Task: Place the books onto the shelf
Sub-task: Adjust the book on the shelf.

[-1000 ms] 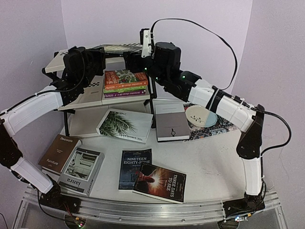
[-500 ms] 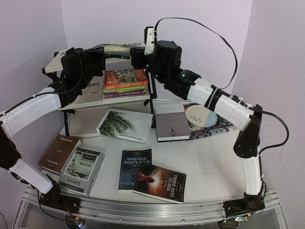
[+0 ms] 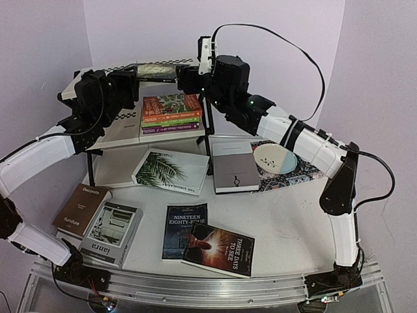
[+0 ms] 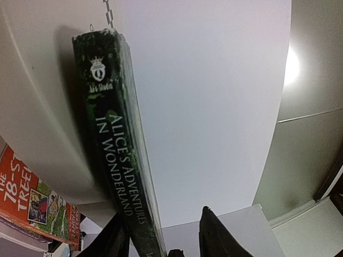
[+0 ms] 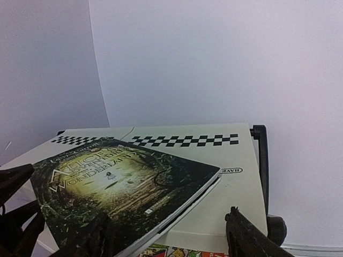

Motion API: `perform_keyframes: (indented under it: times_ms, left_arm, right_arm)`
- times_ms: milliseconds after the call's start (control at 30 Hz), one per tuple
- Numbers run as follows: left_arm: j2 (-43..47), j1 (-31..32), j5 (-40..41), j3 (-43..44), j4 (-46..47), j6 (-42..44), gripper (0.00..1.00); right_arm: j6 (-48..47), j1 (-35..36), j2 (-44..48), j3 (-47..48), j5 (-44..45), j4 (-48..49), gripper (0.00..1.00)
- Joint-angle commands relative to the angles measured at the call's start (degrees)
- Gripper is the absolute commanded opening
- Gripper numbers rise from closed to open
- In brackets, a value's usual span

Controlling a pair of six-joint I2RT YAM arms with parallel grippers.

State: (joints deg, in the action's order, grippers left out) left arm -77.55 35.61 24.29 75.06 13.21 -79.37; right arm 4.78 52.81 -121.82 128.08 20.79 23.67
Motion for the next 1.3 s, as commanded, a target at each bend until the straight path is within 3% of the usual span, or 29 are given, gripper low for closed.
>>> perform_keyframes:
  times_ms: [0, 200, 367, 467, 600, 933, 1267]
  left_arm:
    - [3.7, 0.0, 2.3, -0.5, 1.9, 3.8, 0.46]
    - [0.9, 0.0, 2.3, 1.8, 1.9, 4.3, 0.46]
    - [-0.6, 0.0, 2.0, 3.2, 1.9, 4.5, 0.39]
    - [-0.9, 0.0, 1.7, 3.3, 1.9, 4.3, 0.34]
    - [-1.2, 0.0, 1.5, 3.5, 1.9, 4.0, 0.33]
    - [-0.8, 0.0, 1.6, 3.2, 1.9, 3.9, 0.32]
    - [-0.8, 0.0, 1.3, 3.3, 2.0, 4.0, 0.32]
  right_arm:
    - [0.1, 0.1, 3.6, 0.3, -1.9, 0.9, 0.72]
    - [1.6, 0.1, 5.4, -0.4, -6.3, -1.5, 0.8]
    - [1.9, 0.1, 7.6, -3.1, -9.2, -2.6, 0.82]
    - [1.7, 0.0, 7.8, -4.0, -12.0, -3.1, 0.89]
    - [1.6, 0.1, 6.7, -3.7, -12.8, -3.5, 0.92]
    - [0.3, 0.1, 3.8, -0.1, -9.6, -5.0, 0.79]
    - [-0.1, 0.1, 2.8, 0.6, -9.9, -5.3, 0.75]
